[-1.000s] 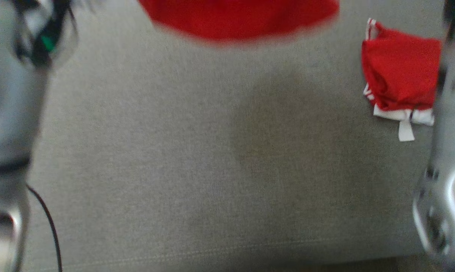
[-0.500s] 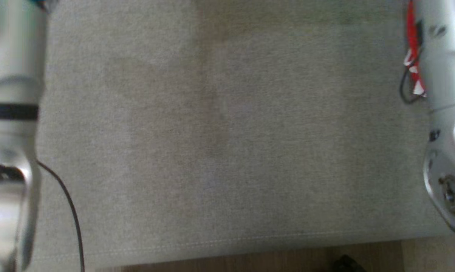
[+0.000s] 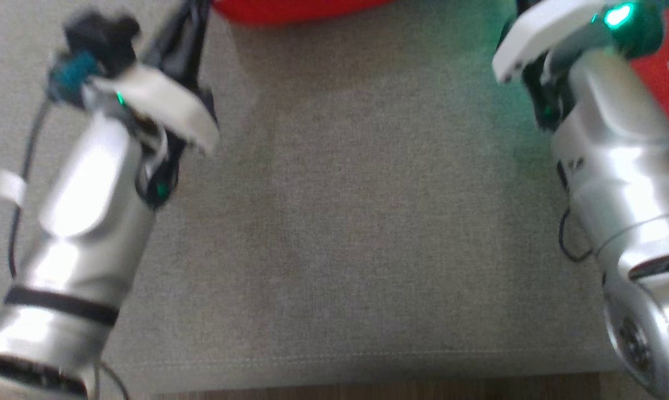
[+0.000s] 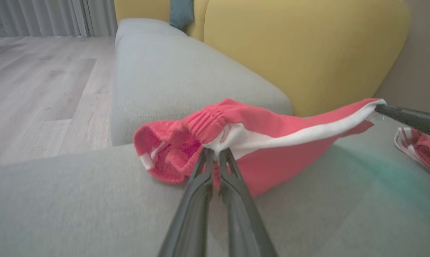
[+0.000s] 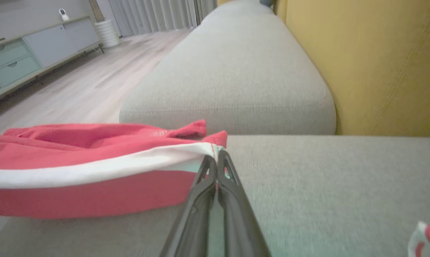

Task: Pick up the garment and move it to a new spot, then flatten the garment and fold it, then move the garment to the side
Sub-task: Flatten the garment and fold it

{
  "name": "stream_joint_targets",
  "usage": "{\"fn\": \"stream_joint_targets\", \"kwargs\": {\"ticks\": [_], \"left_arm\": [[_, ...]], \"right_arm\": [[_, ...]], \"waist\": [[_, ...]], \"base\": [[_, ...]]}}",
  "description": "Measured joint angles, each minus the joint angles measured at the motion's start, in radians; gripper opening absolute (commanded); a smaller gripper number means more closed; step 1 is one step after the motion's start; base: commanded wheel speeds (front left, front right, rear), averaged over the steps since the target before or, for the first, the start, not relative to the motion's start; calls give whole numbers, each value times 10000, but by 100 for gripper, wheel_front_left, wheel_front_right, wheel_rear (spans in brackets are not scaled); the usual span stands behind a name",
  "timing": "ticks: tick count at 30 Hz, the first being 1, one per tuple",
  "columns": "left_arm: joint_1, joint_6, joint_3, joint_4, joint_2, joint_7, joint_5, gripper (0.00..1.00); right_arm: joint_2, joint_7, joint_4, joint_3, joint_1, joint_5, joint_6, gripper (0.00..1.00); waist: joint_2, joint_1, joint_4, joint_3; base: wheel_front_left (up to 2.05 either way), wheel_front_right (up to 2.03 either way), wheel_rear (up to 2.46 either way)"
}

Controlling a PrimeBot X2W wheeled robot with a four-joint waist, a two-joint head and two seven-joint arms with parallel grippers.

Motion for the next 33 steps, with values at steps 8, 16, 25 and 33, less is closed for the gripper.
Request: {"fn": "stream_joint_targets", "kwargs": {"ticks": [8,16,25,33], "left_arm": [[1927,0,-1720,-222,527,0,-38,0],[3233,-71,-2704,-652,717,0,-102,0],[4985,-71,-2966,-1377,924,2,36,0],[6791,190,-3051,-2961,1250,460,-625,0]], "right_arm": [[-326,1181,199,1231,1577,748,0,0],[-1555,2727,-1151,2686,3506,2307,0,0],[-3045,4458,-3628,3881,5514,4052,0,0],[-4780,6303,-6518,4245,7287,5825,0,0]], "waist": [[0,0,31,-1150],[0,-1,49,-2356],[1,-1,-105,-3533],[1,-1,-473,-4258]], "base": [[0,0,0],[0,0,0],[0,0,0],[0,0,0]]}}
